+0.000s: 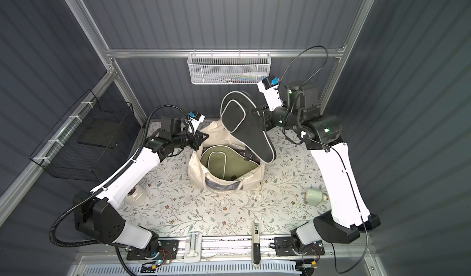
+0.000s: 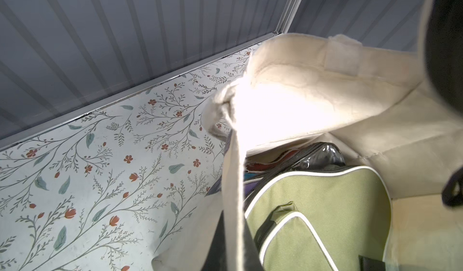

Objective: Remove the ping pong set from the canvas bag
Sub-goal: Pick up the ping pong set from the canvas bag, then place the ping pong set at the corner of the board.

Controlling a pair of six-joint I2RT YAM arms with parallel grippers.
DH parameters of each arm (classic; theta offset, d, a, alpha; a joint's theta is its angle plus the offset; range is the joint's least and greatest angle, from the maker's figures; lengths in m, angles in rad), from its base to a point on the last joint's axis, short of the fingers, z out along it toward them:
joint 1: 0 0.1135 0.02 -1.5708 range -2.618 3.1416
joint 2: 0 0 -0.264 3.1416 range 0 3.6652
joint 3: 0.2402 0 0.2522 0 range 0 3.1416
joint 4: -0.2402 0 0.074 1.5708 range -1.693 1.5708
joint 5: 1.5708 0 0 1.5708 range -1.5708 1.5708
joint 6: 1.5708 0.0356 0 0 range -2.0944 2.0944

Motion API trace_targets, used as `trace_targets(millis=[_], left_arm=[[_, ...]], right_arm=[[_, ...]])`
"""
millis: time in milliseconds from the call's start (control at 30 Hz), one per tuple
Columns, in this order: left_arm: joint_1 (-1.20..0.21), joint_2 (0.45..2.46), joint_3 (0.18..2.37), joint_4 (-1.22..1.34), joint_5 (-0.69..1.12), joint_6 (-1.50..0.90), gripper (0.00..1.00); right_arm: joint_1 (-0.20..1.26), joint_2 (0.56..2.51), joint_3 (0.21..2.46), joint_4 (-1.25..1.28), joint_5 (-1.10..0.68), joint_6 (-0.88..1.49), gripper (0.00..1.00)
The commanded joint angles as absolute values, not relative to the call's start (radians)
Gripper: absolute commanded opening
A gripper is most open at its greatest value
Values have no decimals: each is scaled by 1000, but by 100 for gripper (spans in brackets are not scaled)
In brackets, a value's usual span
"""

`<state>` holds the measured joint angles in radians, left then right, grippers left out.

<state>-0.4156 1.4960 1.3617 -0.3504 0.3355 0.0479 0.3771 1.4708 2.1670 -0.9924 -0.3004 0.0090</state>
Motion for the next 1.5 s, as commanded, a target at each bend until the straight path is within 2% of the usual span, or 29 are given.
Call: trace_targets(millis=[0, 167, 333, 500, 667, 833, 1033, 1200, 1467], left_arm=[[-414, 1441, 1362, -239, 397, 62, 0], [-413, 1432, 1343, -214, 413, 70, 0], [-413, 1432, 1337, -199, 425, 76, 0], [-414, 1434, 1339, -187, 444, 78, 0], [-414, 1447, 1346, -178, 461, 65, 0], [-414, 1451, 1343, -167, 469, 58, 0], [-413, 1464, 1343, -166, 480, 51, 0], [-414, 1472, 1338, -158, 495, 29, 0], [-414, 1474, 1325, -138, 516, 40, 0]], right_arm=[[321, 1458, 2257, -958, -290, 53, 0], [204, 1465, 2352, -986, -293, 64, 0], [60, 1433, 2320, -982, -296, 79, 0], [-30, 1374, 2153, -947, -262, 74, 0], [-41, 1320, 1912, -853, -168, 53, 0], [-46, 1285, 1641, -668, -167, 75, 0], [-77, 1353, 1447, -395, -220, 85, 0], [-132, 1463, 1386, -181, -363, 97, 0], [-296, 1610, 1364, 16, -564, 205, 0]])
